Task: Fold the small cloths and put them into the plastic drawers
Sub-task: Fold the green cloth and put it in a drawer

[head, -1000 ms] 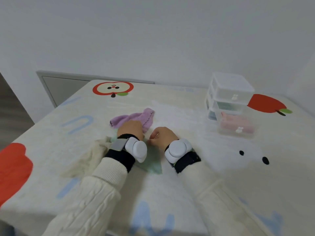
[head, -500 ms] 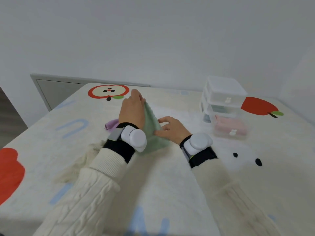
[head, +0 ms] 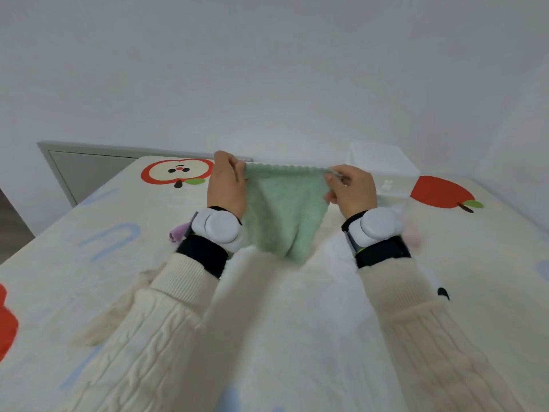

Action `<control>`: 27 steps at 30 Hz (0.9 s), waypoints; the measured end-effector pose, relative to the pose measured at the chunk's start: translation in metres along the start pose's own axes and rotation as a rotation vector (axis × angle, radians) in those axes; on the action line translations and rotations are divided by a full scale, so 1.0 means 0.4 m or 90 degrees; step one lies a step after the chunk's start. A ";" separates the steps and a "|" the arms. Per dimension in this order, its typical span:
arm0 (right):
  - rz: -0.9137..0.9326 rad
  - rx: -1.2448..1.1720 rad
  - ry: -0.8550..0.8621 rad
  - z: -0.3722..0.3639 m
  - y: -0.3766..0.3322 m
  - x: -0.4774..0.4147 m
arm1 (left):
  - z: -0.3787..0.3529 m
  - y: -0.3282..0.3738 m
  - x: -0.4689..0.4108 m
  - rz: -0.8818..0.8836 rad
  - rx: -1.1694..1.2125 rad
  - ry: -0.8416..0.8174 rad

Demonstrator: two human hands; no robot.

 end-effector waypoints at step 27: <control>-0.267 0.453 -0.319 0.013 0.130 0.150 | -0.039 -0.127 0.130 0.138 -0.401 -0.417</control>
Point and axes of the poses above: each hand's wrist, its own x-axis away from the middle knuckle, its own z-axis out of the back of the hand, y = z × x, the point moved 2 cm from there along -x, towards the middle knuckle, and after that the axes turned 5 degrees about -y, right-handed, at the moved point
